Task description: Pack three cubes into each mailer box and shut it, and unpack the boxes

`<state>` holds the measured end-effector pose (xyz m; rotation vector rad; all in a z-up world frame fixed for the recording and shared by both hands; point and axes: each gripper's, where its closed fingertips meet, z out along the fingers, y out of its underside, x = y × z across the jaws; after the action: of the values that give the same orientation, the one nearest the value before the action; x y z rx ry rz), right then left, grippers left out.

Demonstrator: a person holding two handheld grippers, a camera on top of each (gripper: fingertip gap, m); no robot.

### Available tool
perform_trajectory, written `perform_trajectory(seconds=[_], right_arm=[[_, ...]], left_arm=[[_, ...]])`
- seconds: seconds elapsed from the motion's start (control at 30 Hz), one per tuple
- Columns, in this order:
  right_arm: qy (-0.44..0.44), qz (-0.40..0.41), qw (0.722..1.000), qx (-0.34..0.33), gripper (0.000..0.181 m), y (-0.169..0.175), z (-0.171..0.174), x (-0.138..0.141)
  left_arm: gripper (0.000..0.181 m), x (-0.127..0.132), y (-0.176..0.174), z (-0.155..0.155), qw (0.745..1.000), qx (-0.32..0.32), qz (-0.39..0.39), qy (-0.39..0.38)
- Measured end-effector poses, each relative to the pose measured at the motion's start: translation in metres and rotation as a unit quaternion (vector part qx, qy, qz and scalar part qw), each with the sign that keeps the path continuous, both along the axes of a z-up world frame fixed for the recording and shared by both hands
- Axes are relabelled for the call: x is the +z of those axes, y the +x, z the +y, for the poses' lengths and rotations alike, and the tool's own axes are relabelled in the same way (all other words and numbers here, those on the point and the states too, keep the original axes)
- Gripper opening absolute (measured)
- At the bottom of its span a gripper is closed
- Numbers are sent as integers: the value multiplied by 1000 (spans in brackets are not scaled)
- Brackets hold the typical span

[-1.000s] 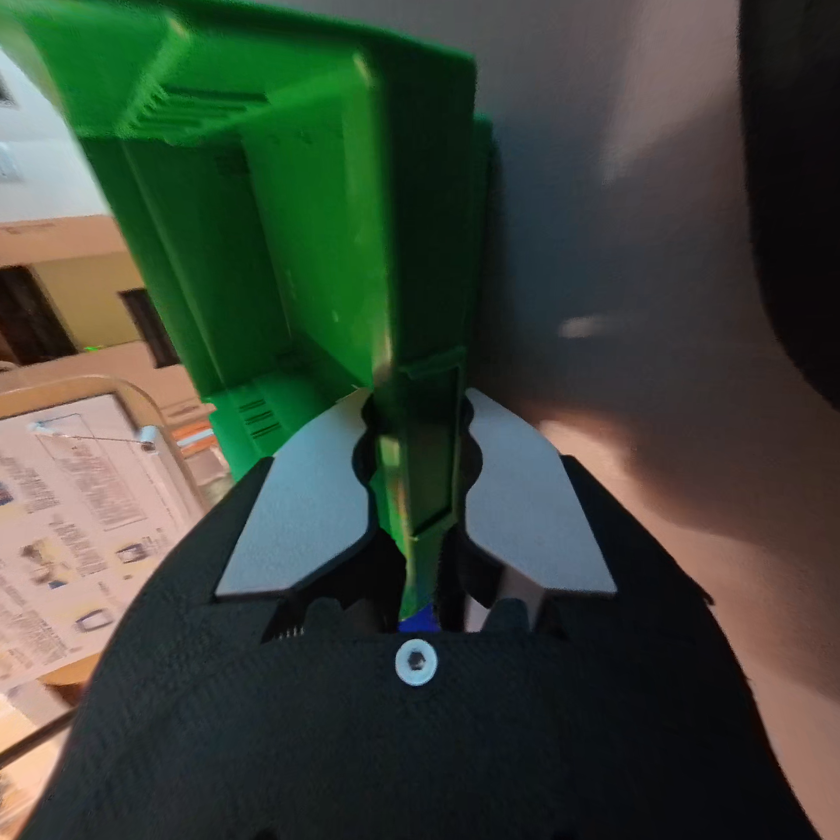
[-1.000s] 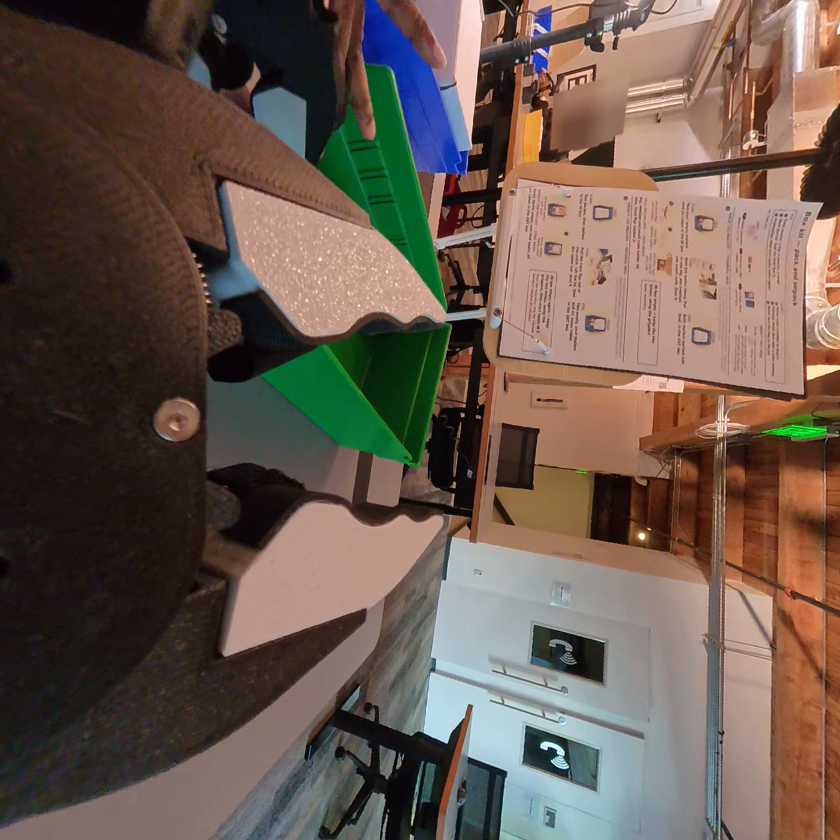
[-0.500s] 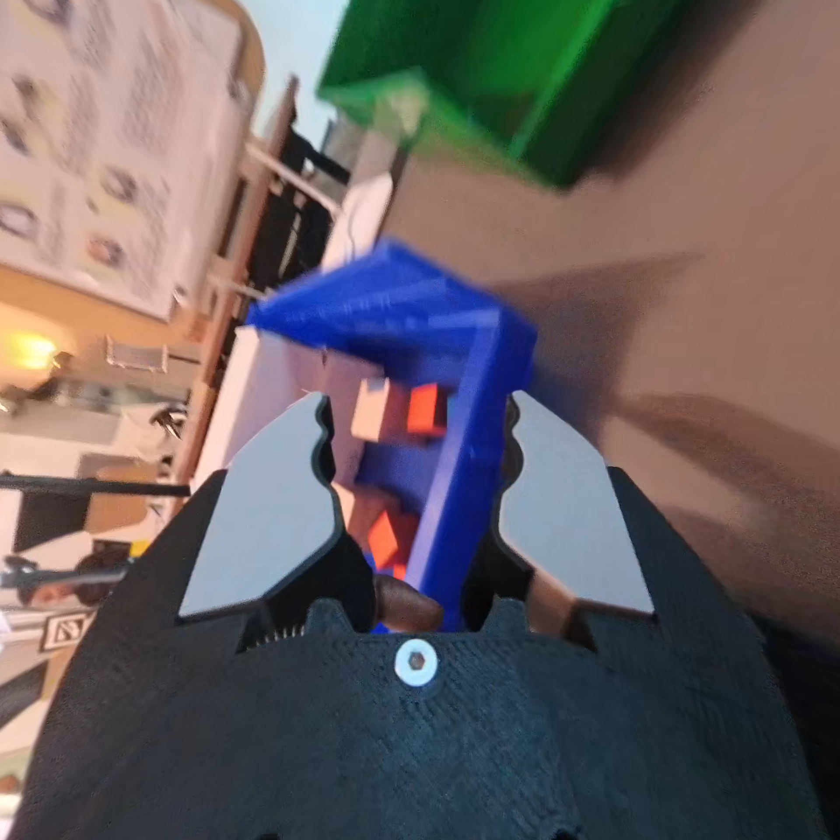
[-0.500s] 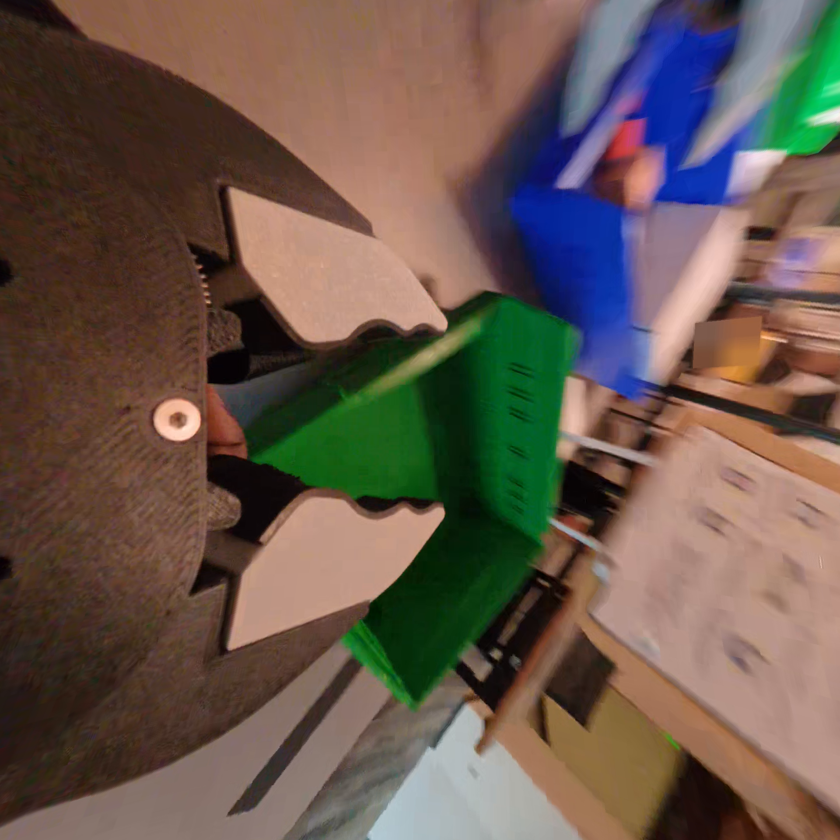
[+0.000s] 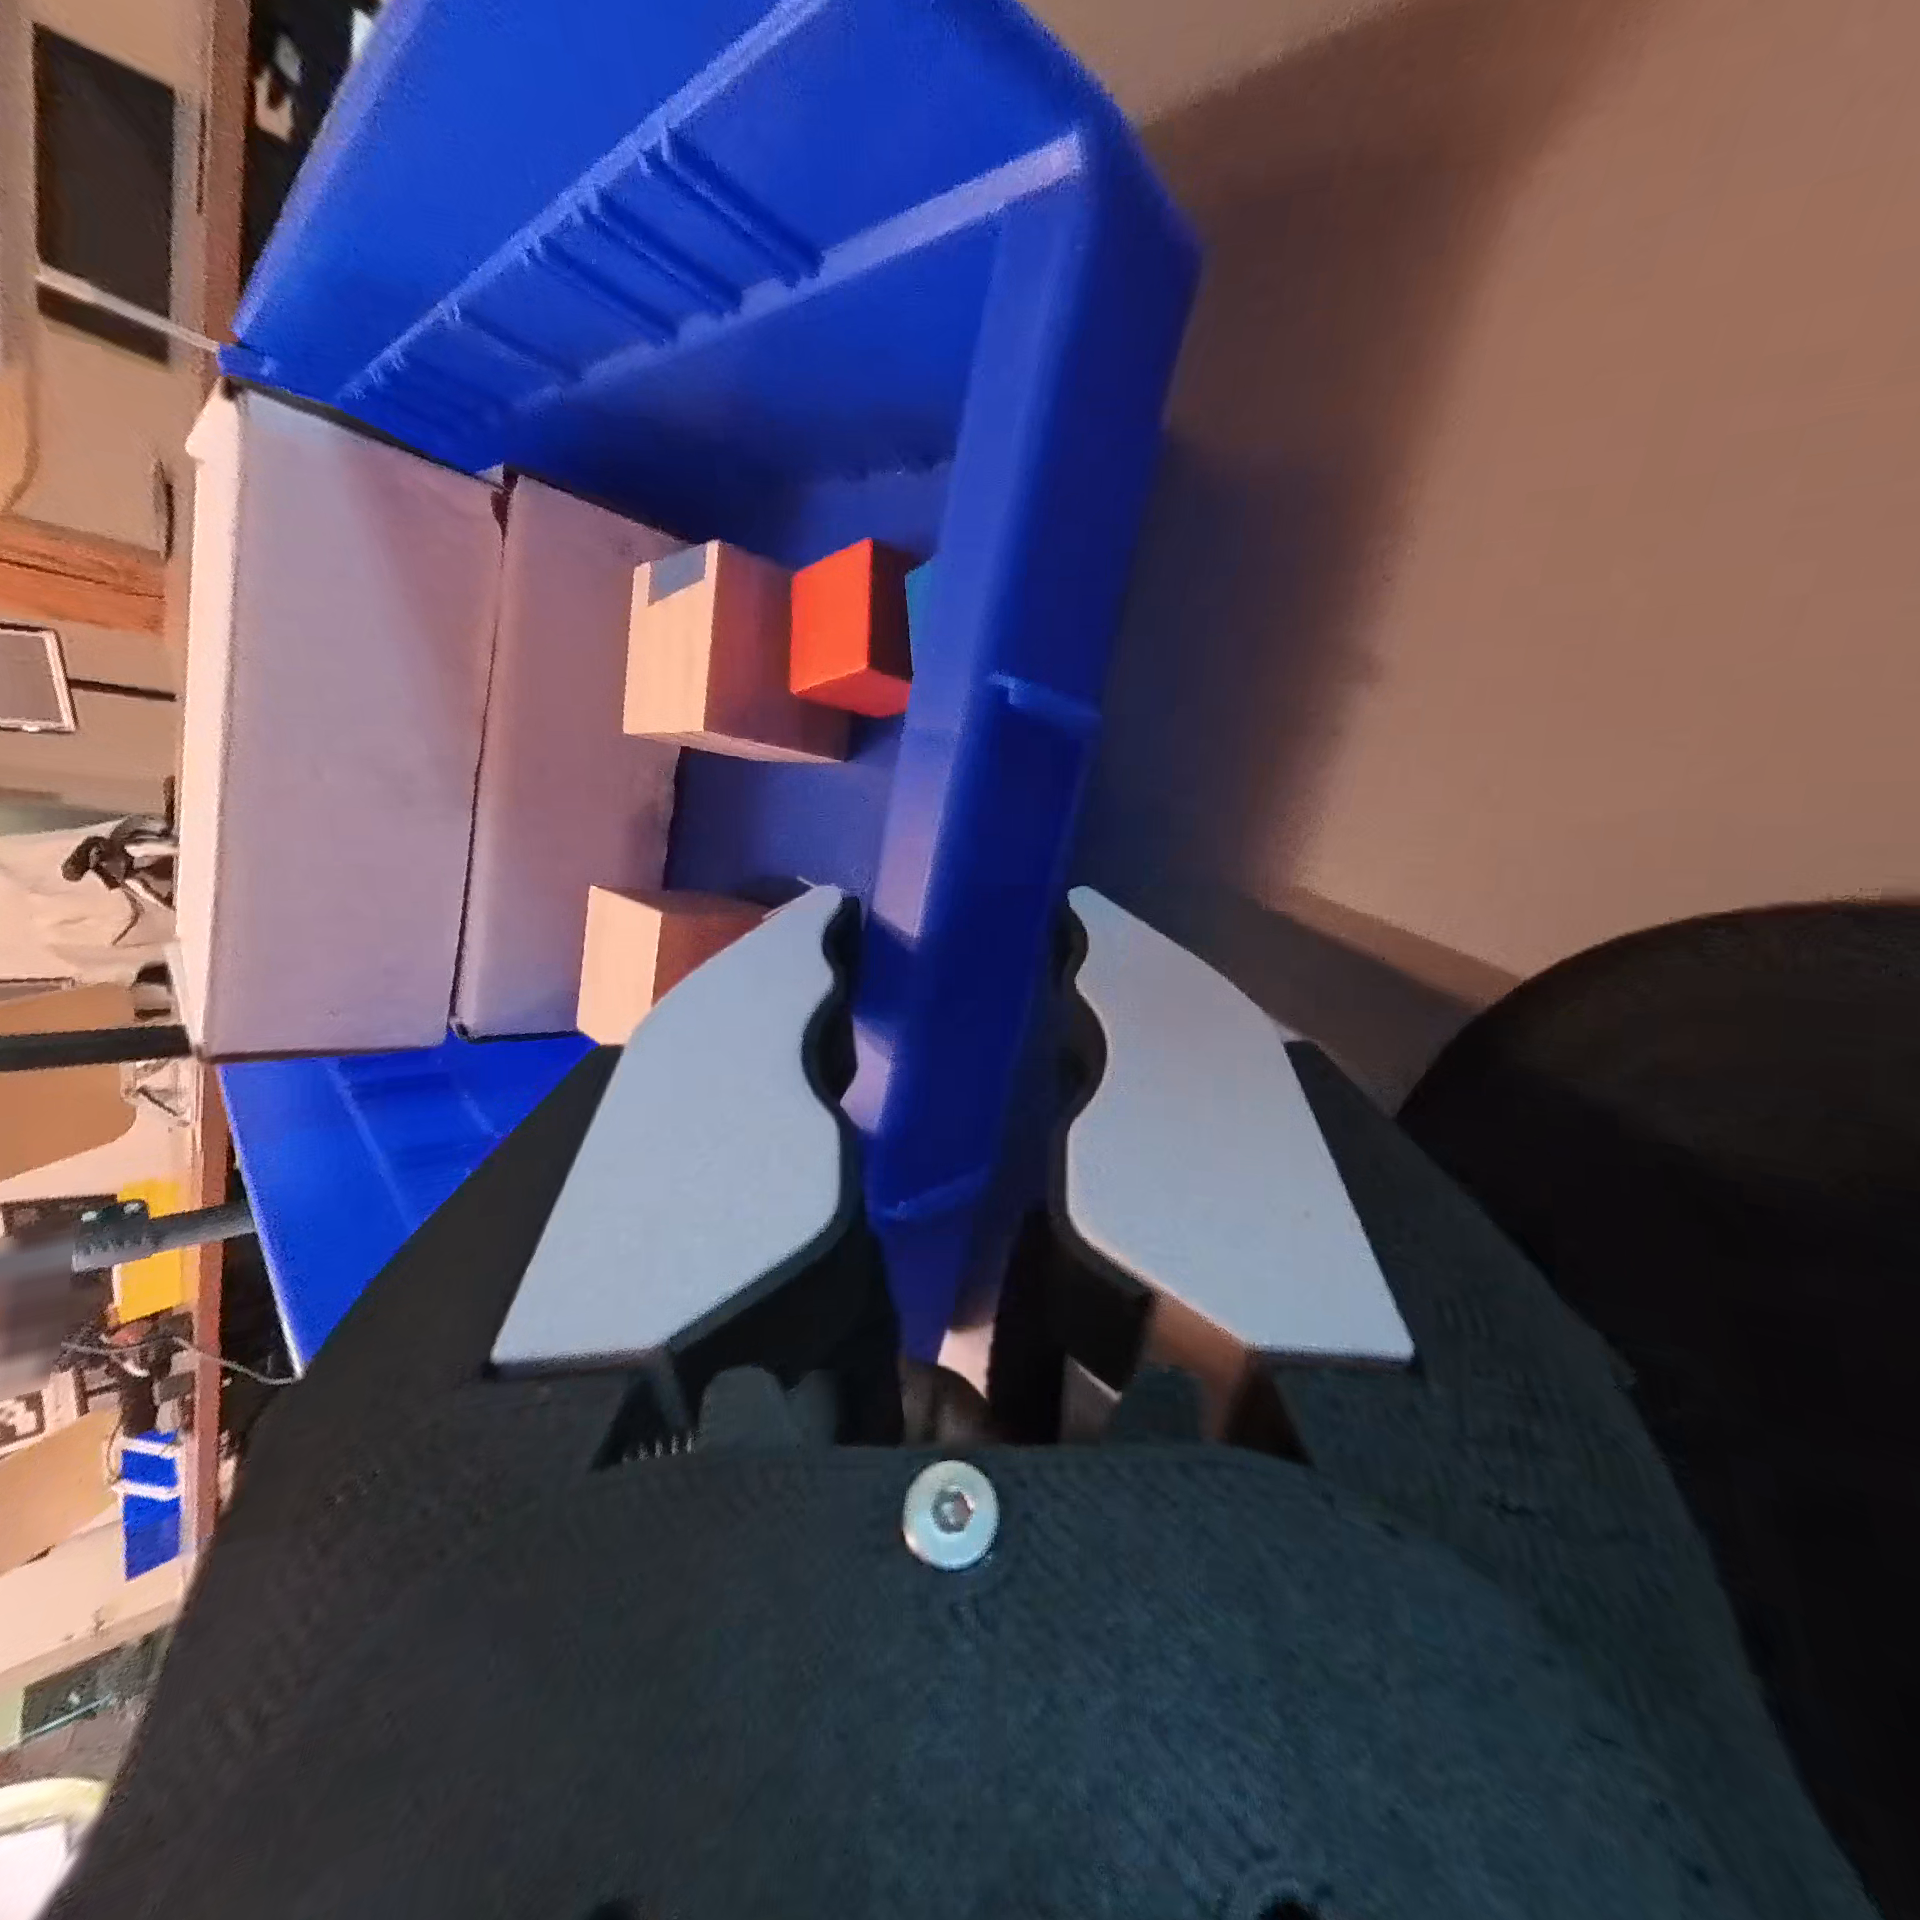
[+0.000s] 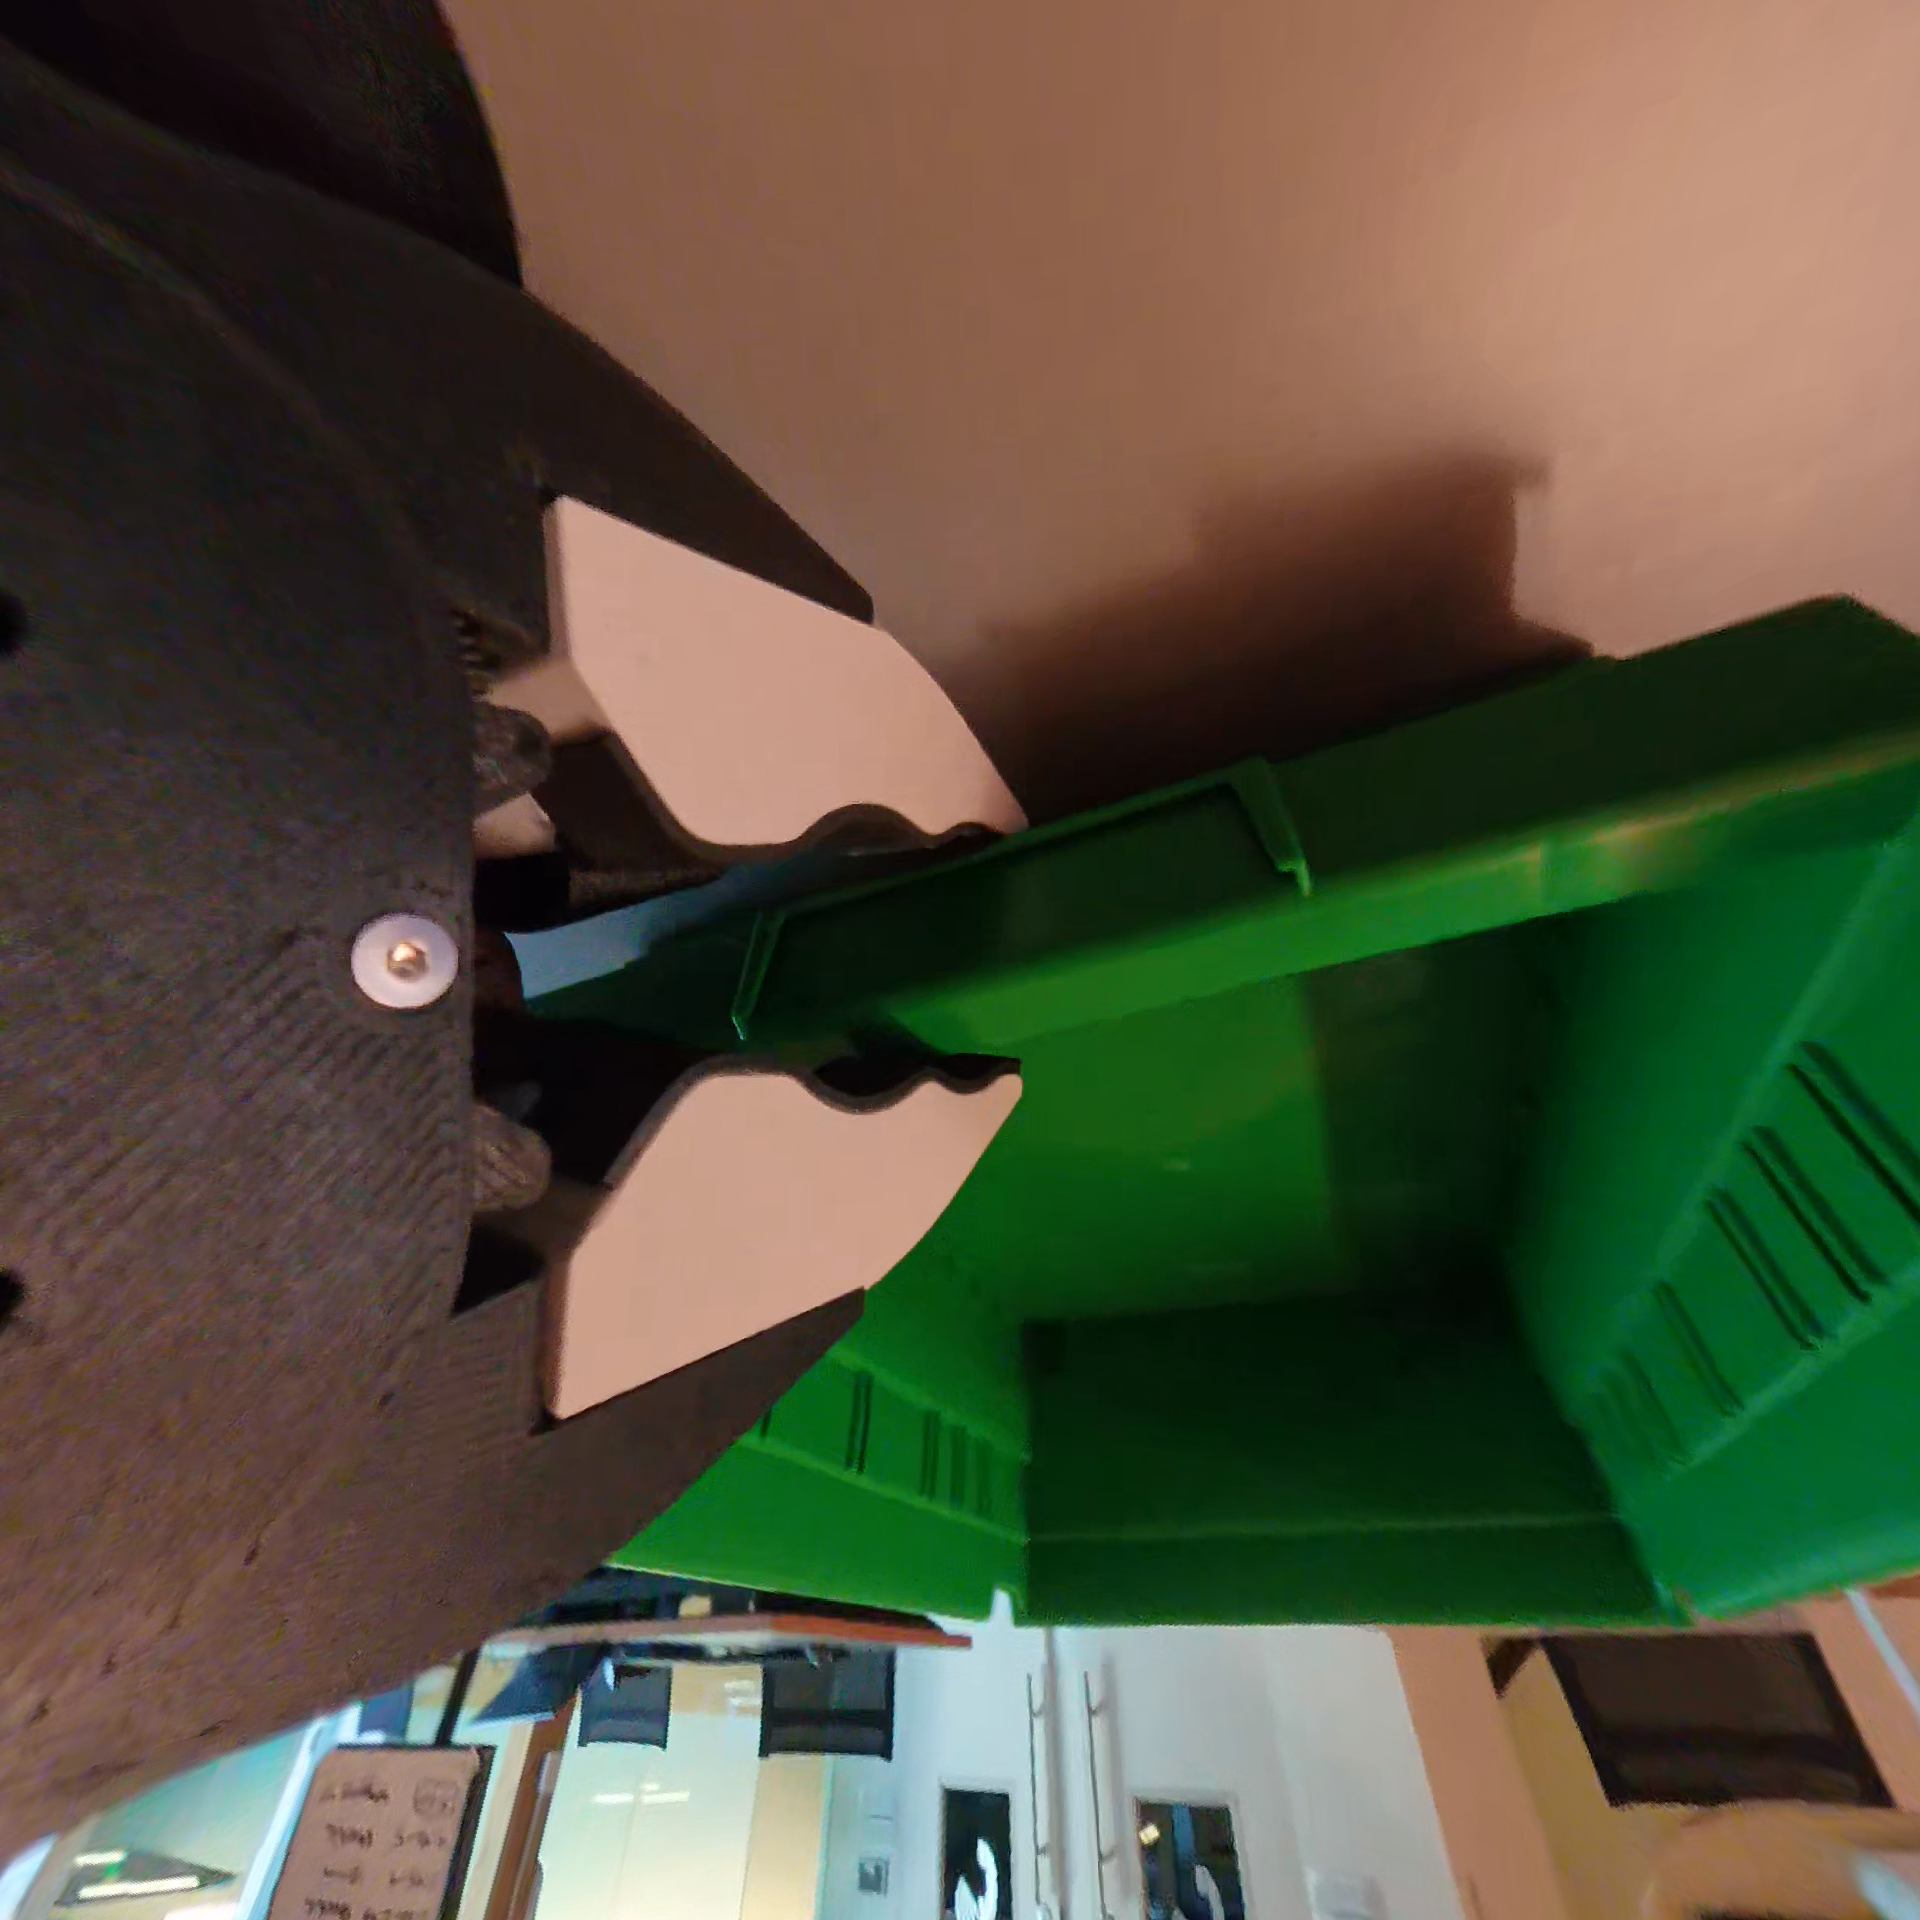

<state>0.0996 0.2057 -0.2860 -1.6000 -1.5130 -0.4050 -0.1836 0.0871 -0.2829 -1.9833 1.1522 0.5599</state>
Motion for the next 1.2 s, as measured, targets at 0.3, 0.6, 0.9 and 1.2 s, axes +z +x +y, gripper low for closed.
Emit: perform_trajectory(seconds=[0.3, 0.6, 0.9, 1.2], right_arm=[[-15, -2, 999, -36, 38, 62, 1, -2], [-28, -55, 998, -32, 35, 168, -3, -4], [-30, -87, 996, -13, 34, 230, -34, -5], [-67, -67, 995, 6, 52, 245, -56, -3]], left_arm=[[36, -1, -49, -18, 999, 29, 16, -18], [35, -1, -107, -63, 1000, 7, 21, -22], [36, -1, -133, -115, 999, -22, 15, -25], [48, -3, -144, -147, 999, -4, -29, -39]])
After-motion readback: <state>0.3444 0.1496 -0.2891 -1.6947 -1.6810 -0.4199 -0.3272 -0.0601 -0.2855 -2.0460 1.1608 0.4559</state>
